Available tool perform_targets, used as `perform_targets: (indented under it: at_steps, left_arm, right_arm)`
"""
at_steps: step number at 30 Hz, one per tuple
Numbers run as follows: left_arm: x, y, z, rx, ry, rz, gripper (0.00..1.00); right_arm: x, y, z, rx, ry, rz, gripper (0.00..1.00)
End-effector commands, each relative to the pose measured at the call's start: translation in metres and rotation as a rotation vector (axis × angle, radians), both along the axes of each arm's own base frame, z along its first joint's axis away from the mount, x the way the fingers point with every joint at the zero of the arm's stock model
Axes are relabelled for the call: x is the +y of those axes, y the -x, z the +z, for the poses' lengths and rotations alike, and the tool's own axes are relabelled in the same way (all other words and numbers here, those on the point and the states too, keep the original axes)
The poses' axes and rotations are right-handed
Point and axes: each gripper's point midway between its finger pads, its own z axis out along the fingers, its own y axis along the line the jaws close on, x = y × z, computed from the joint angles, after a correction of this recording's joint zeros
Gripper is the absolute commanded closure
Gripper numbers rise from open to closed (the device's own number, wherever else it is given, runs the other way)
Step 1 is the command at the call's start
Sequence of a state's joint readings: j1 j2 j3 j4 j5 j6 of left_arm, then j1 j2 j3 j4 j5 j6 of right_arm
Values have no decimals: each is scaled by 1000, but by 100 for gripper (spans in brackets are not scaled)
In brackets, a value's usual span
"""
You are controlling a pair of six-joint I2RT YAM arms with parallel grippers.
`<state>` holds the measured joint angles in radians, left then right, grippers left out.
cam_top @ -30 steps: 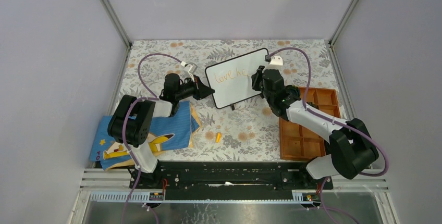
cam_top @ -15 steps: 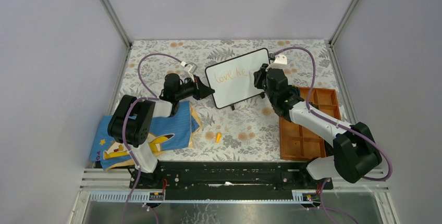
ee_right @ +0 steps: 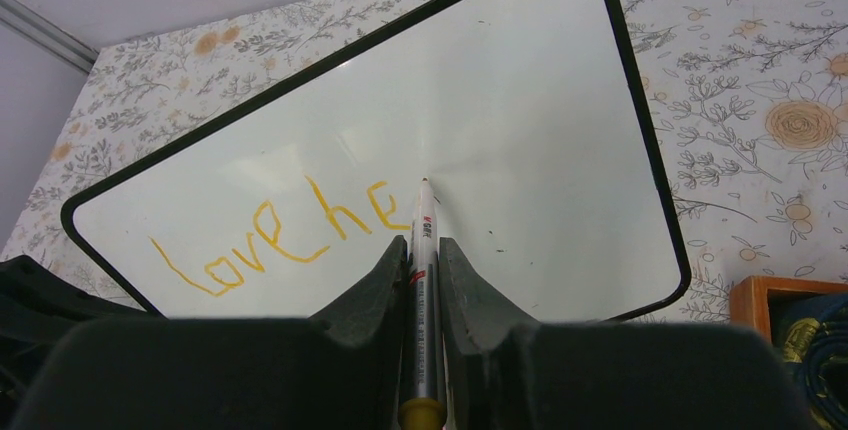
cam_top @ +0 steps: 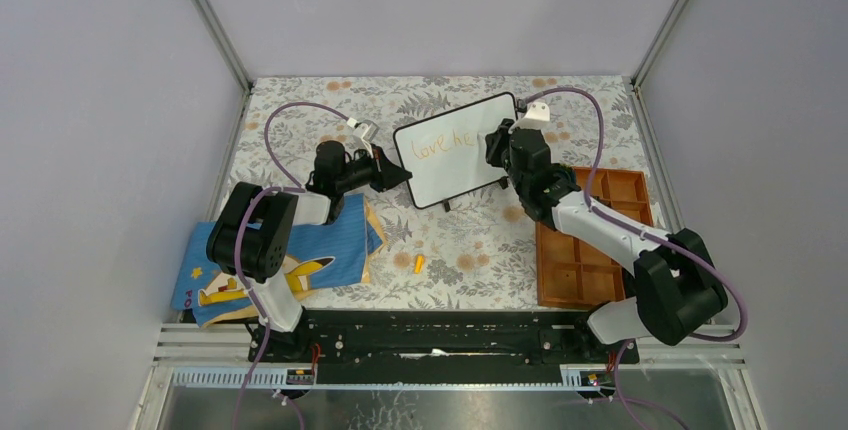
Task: Write a sentence on the whiteboard
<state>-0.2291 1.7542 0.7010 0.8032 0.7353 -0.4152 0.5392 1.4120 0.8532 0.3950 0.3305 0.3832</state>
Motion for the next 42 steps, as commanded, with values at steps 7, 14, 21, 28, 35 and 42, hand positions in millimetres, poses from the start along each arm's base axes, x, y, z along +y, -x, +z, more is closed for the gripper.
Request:
perform_targets:
  at_steps: [7, 14, 21, 28, 35, 42]
  left_arm:
    - [3, 4, -21, 40, -68, 11, 100]
    - [3, 4, -22, 42, -70, 9, 100]
    - [3, 4, -22, 42, -70, 10, 100]
    - [2, 4, -22, 44, -71, 11, 100]
    - [2, 5, -23, 45, -74, 12, 100]
    - [2, 5, -23, 44, -77, 12, 100]
  right_arm:
    - [2, -20, 33, -84, -53, -29, 100]
    - [8, -22, 31, -78, -51, -7, 100]
    - [13, -19, 25, -58, -47, 28, 100]
    - [13, -13, 11, -21, -32, 45, 100]
    - [10, -8, 4, 3, -23, 43, 100]
    - [9, -4, 3, 11, -20, 51, 100]
